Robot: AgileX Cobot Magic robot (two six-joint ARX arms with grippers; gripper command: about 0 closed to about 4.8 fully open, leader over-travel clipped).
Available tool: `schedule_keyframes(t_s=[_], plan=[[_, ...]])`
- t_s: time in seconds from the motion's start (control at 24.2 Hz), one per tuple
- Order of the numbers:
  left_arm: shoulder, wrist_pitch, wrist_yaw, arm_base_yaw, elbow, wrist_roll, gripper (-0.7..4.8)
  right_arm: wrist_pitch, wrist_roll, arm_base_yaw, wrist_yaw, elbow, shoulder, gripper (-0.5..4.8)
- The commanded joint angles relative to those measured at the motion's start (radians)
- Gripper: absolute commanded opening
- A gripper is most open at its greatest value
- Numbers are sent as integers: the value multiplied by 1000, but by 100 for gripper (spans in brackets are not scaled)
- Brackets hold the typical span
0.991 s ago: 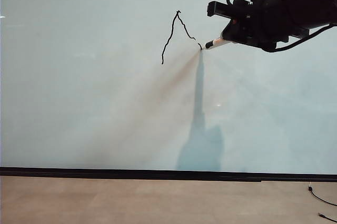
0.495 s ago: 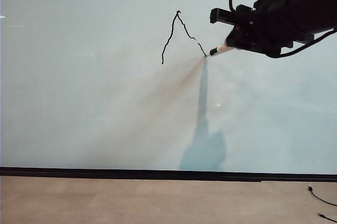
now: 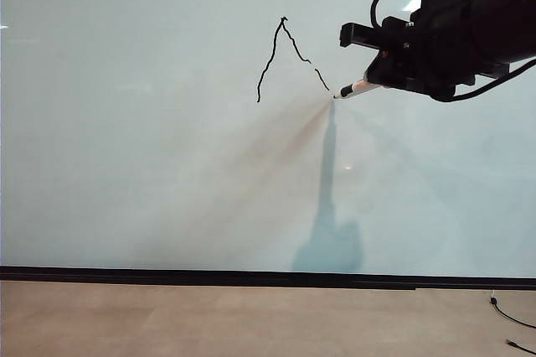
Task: Pick up the pen on the shelf to the right of the whiteboard and write the letter A.
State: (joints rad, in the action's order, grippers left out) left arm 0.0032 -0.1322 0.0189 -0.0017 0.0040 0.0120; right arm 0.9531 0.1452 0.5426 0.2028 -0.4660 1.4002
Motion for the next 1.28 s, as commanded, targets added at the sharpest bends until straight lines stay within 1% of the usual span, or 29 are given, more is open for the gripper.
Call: schedule_keyframes(t_s=[0.04, 0.25, 0.37, 0.45, 0.5, 0.54, 0.62, 0.78, 0.95, 1.28], plan=[[0, 6, 4, 0, 3, -4, -5, 37, 5, 0, -4, -3, -6, -5], [0, 6, 4, 0, 3, -4, -5, 48, -1, 24, -89, -3, -23, -5], [0, 6, 4, 0, 3, -4, -5, 53, -34, 58, -99, -10, -29, -5], [0, 6, 3, 0, 3, -4, -4, 39, -66, 63, -151, -27, -29, -5], [0, 6, 3, 0, 3, -4, -4, 16, -83, 63, -180, -43, -28, -5], [0, 6, 4, 0, 3, -4, -5, -43, -119, 63, -205, -78, -28, -5], [0, 6, 4, 0, 3, -4, -5, -114, -166, 63, -232, -120, -28, -5], [0, 6, 4, 0, 3, -4, -5, -206, -237, 63, -248, -190, -27, -5], [0, 6, 4, 0, 3, -4, -5, -264, -259, 61, -245, -229, -26, -5], [0, 6, 3, 0, 3, -4, -4, -284, -273, 54, -220, -261, -1, -5]])
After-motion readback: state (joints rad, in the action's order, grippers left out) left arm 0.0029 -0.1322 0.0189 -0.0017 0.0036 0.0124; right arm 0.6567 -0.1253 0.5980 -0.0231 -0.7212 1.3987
